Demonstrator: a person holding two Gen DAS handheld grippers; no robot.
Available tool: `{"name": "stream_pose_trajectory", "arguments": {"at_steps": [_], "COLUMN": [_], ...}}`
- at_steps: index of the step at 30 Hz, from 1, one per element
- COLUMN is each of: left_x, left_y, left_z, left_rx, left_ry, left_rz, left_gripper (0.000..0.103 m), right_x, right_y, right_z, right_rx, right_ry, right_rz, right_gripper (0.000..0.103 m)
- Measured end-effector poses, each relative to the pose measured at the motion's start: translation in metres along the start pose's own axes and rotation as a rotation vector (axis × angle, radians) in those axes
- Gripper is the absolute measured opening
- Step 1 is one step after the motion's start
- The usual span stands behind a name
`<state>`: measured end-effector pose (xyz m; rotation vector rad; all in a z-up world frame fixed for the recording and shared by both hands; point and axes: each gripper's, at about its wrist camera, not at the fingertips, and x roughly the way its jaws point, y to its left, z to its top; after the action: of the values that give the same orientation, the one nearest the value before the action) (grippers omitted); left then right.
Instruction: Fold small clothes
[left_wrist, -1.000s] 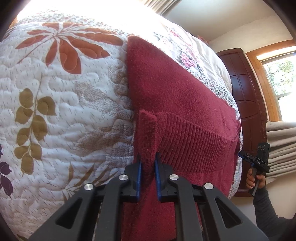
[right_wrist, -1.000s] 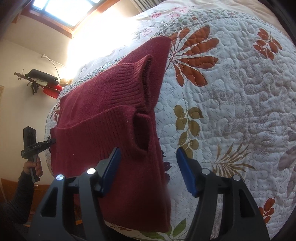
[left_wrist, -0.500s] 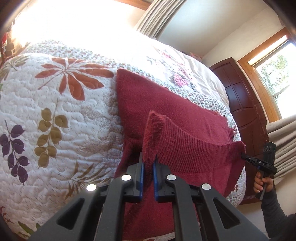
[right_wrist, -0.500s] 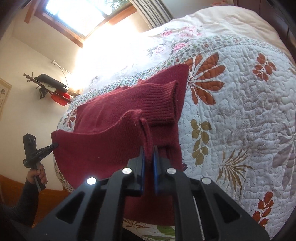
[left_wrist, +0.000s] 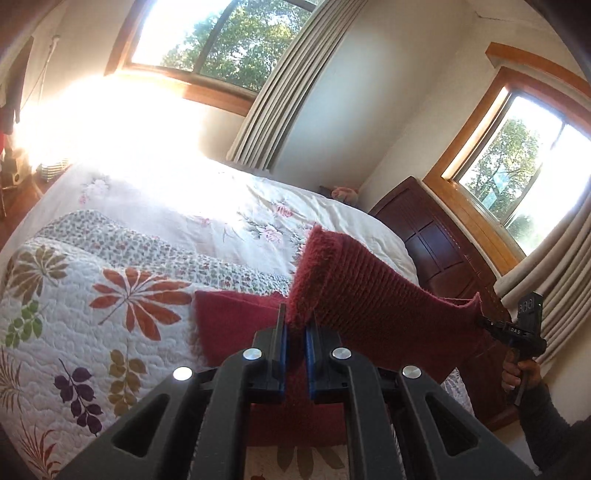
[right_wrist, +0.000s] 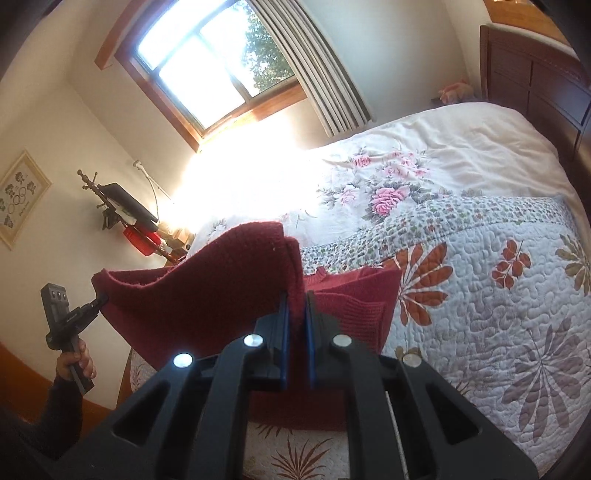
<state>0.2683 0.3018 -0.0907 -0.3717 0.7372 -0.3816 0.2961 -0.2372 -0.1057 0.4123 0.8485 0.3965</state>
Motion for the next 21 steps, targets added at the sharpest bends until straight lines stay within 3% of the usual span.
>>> {"name": "stream_pose_trajectory", "arguments": {"at_steps": [3,10,16,21], "left_x": [0.019,0.074,0.150,0.221], "left_y": [0.000,0.027,0.074,0.112], "left_z": [0.023,0.062,0.072,0.062], "left_rx": [0.025,-0.045,-0.172,-0.297], "left_ry": [0.004,0.034,0.156,0.307], "left_rz": [-0.006,-0.047,-0.062,-0.024], "left_gripper": [0.007,0.007,0.007,0.006], "right_x": [0.010,0.052,0.115,0.174], "right_y": [-0.003,-0.024,-0.055,-0.077], "right_z": [0.022,0.066,0.086,0.086], "right_rx": [-0.002,0.017,0.074,0.085], "right_ry": [-0.012,0.018,0.111,0.212], "right_rz": [-0.005,-0.017,-0.052,-0.145], "right_gripper": [0.006,0.006,0.006,0.006]}}
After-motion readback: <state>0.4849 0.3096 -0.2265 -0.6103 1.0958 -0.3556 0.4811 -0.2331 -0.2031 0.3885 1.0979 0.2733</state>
